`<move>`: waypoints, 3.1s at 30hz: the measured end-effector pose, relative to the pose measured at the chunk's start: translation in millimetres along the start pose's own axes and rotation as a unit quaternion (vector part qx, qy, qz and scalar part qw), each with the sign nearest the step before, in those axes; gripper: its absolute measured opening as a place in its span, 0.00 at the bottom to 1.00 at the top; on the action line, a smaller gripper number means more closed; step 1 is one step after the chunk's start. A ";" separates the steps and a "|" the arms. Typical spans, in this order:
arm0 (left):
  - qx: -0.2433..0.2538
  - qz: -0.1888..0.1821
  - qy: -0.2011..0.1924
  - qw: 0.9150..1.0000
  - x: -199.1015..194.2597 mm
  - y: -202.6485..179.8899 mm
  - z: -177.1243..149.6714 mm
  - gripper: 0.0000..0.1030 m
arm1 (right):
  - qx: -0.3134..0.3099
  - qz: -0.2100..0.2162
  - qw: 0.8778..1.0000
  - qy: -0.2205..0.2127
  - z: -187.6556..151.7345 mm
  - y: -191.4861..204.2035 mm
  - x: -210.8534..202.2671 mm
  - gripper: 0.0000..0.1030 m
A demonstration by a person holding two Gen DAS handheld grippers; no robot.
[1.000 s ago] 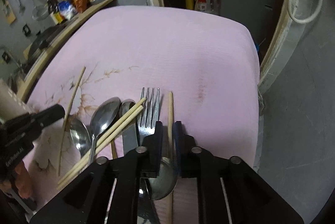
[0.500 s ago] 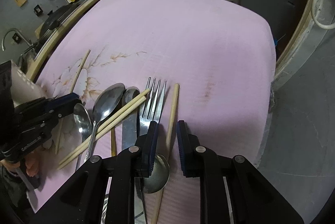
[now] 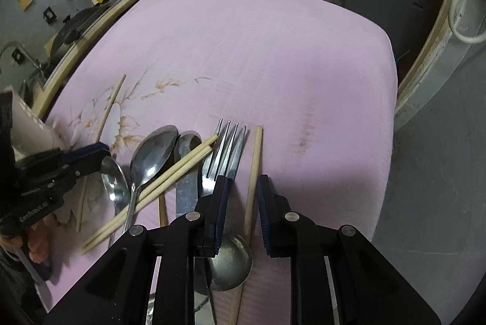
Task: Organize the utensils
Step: 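Hold the chopstick in the left tool while the right tool grasps another chopstick, then lift both chopsticks and carry them toward the white utensil holder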
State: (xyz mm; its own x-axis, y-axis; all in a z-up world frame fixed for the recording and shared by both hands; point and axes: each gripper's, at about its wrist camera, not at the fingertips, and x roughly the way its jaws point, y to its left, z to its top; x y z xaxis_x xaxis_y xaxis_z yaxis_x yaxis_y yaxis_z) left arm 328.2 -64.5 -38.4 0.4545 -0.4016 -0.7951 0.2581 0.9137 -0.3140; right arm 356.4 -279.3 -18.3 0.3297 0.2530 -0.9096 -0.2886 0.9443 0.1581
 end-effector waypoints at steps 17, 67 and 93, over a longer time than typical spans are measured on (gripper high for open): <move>-0.012 -0.033 0.015 0.999 -2.4 4.1 -0.8 0.00 | 0.056 0.066 0.995 0.050 10.5 -25.2 -1.8 0.18; 0.033 0.060 0.002 0.998 -10.4 1.2 1.2 0.09 | 0.052 0.038 0.998 0.025 4.0 -22.6 1.8 0.03; 0.074 0.000 -0.241 0.968 -82.0 -31.0 -9.7 0.02 | 0.014 -0.076 0.930 -0.358 -80.1 33.8 -82.3 0.01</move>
State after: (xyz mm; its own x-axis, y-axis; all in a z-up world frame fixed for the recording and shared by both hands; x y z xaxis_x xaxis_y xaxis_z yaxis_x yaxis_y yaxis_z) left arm 274.6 -59.3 31.5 0.7907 -0.4166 -0.4486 0.3607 0.9091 -0.2085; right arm 247.5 -285.0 31.1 0.8825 0.1817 -0.4338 -0.1696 0.9832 0.0669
